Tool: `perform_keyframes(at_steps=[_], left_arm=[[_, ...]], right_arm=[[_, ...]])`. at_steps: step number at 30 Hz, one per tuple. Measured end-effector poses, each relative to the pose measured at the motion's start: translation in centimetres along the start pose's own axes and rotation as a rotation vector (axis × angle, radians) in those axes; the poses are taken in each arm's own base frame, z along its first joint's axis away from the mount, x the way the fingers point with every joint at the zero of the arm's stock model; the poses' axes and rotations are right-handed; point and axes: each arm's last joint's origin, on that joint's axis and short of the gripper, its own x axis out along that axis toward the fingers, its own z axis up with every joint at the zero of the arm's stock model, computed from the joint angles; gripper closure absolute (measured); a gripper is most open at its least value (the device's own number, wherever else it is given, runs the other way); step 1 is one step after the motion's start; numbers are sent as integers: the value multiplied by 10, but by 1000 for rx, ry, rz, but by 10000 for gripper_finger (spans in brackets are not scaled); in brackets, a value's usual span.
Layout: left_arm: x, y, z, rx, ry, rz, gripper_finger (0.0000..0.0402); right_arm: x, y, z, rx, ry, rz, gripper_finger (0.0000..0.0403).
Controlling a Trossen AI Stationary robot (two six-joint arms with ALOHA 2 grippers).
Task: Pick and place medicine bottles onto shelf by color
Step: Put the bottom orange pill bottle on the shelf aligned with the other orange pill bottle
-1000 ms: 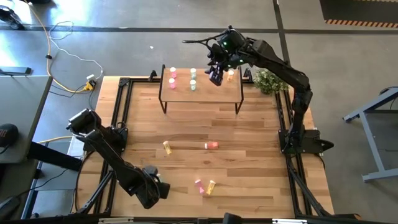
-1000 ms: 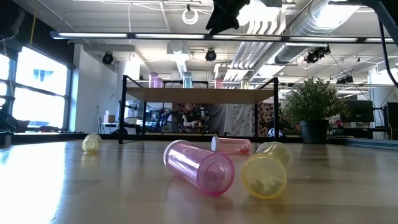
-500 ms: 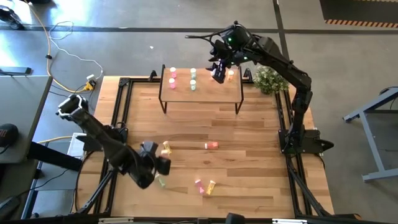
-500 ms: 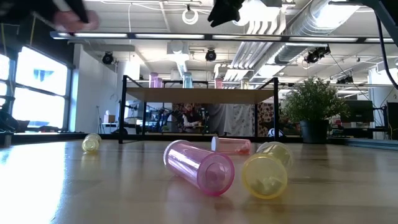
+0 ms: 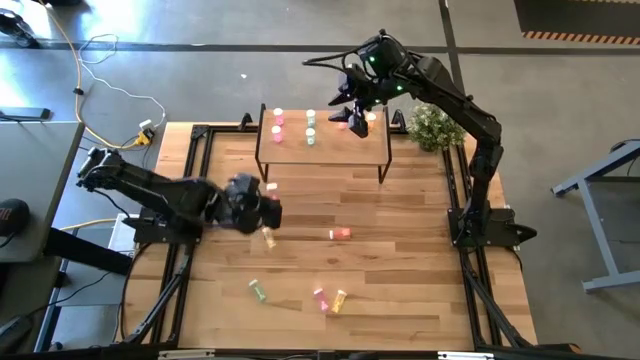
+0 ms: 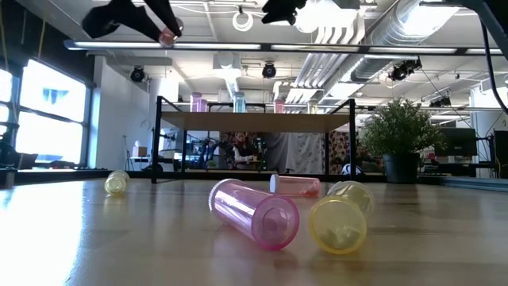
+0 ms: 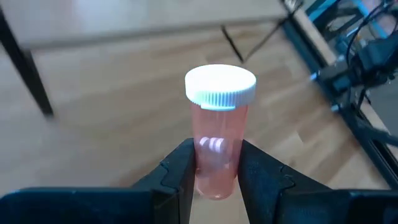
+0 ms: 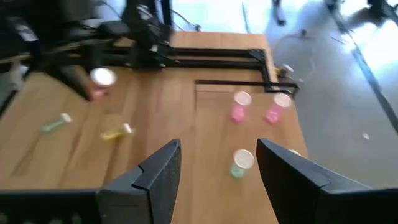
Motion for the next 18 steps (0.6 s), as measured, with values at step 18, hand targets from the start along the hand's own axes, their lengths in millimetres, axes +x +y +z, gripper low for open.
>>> perform_keyframes(at_steps=[18], left_arm=[[30, 6, 93, 295, -275, -136, 307]], right_arm=[[-5, -2, 12, -105, -227, 245, 201]])
